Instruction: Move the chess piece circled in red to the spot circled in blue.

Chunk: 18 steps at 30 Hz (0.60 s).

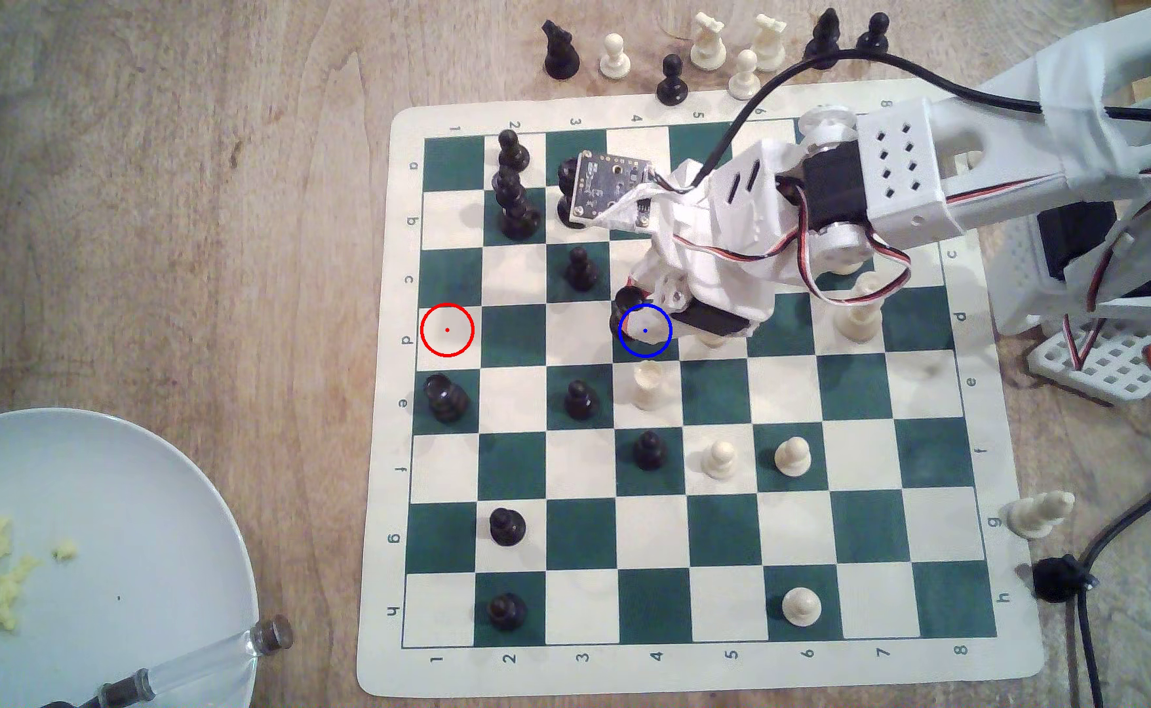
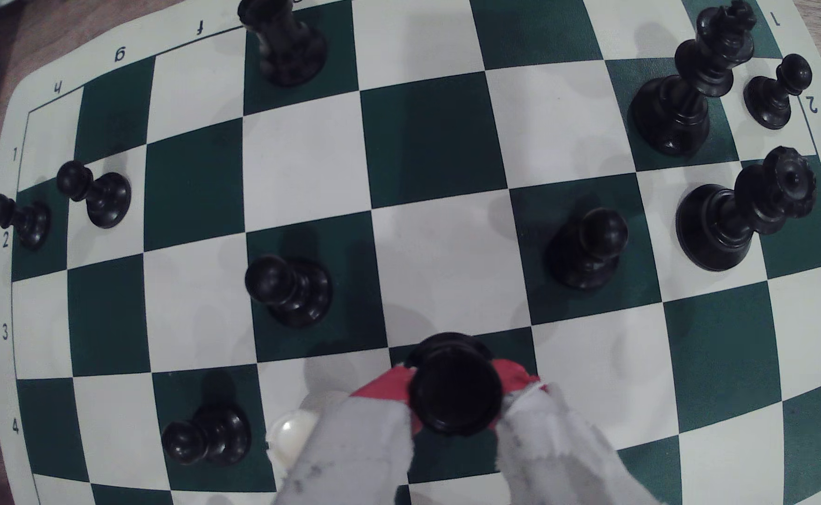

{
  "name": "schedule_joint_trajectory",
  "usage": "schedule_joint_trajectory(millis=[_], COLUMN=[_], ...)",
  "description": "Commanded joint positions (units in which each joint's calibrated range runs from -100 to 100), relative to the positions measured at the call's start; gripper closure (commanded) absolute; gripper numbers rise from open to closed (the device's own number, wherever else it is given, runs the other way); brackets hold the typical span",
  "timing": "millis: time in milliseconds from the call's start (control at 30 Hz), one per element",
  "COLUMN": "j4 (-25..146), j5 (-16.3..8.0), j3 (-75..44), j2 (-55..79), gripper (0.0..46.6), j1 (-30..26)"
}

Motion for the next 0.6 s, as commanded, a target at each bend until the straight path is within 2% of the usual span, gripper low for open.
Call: schedule_joint_trajectory(millis=[0,567], j4=[-1.93,-2.26], j5=[0.10,1.32], j3=[-0.15,1.93], j2=[-3.00,0.48], gripper=[45.5,45.5], j1=[-1.06,-1.68])
